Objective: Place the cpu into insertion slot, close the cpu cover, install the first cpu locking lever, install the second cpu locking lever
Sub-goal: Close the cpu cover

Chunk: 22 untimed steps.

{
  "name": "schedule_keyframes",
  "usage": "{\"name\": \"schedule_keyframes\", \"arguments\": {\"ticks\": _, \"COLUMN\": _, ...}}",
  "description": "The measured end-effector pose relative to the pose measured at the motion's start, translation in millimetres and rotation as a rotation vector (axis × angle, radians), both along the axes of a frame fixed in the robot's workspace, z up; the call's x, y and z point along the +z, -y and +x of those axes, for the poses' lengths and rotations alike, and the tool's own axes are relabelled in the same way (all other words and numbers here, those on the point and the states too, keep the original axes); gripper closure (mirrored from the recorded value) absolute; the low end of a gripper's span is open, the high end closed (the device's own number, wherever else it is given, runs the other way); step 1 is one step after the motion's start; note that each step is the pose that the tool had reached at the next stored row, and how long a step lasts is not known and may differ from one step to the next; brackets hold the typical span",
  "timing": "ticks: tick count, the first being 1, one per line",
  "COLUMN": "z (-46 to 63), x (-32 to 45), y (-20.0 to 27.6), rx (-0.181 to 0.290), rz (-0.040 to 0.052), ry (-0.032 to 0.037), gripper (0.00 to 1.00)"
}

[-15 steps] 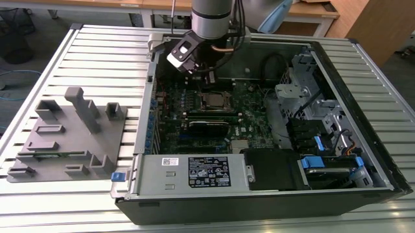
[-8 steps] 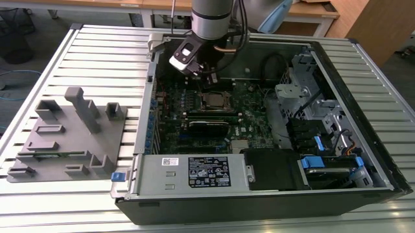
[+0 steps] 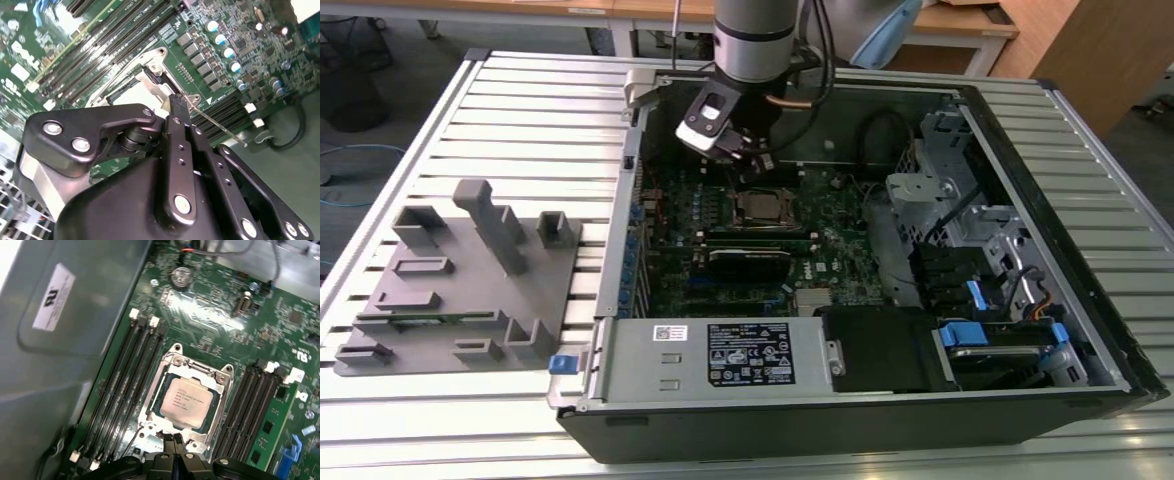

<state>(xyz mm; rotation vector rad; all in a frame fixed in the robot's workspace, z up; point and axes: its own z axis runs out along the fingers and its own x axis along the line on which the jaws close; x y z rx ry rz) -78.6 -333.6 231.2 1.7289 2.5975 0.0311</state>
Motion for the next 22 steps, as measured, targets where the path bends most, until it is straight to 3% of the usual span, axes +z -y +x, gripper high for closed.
{"name": "schedule_keyframes", "arguments": {"ticks": 22, "z": 0.0, "x": -2.7, "y": 0.0, "rx": 0.399, "rz": 0.0000, "ry": 0.0000, "gripper": 0.89}}
